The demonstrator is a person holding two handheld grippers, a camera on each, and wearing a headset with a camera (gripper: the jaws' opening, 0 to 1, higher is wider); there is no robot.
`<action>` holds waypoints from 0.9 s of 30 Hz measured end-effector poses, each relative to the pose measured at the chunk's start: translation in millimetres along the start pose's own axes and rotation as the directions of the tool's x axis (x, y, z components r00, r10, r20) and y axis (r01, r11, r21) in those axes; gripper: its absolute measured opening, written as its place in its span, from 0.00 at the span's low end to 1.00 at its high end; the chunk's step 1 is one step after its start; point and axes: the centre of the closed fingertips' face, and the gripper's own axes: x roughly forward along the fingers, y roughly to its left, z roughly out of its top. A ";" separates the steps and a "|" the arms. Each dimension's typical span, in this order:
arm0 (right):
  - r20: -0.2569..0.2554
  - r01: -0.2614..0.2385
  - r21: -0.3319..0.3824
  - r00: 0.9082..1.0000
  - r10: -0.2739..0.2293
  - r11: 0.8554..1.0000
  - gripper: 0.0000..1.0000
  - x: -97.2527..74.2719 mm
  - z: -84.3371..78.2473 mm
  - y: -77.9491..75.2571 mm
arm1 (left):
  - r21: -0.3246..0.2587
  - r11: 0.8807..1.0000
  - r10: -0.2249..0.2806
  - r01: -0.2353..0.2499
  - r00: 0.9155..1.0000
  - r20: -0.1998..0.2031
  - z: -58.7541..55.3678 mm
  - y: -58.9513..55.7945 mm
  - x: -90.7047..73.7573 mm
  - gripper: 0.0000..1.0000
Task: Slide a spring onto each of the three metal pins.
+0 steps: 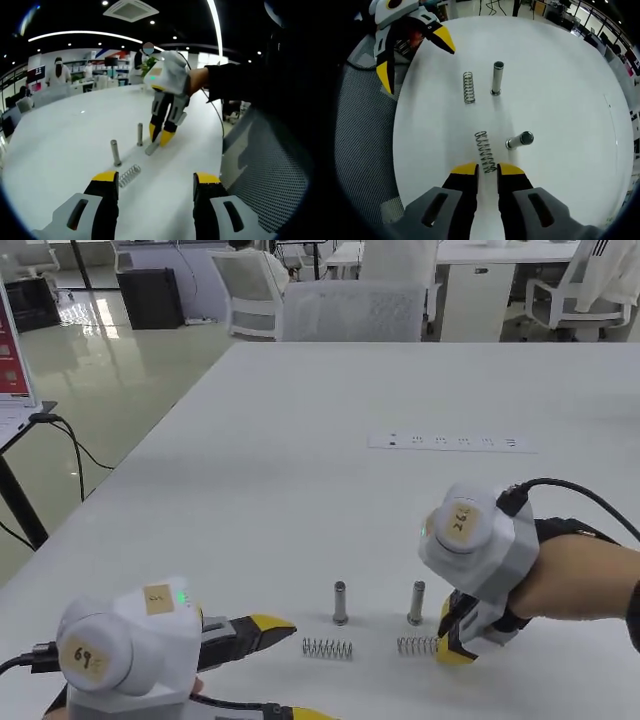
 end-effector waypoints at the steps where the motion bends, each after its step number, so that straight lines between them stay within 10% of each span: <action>1: -0.005 -0.003 0.000 1.000 0.003 1.000 0.12 0.9 -1.0 0.0 | 0.000 1.000 0.000 0.000 1.000 0.000 -0.1 0.1 0.0 0.55; 27: -0.023 -0.011 -0.004 1.000 0.011 1.000 0.08 -19.7 -9.9 17.6 | 0.058 0.997 -0.058 0.060 0.997 -0.043 3.6 -9.9 9.4 0.52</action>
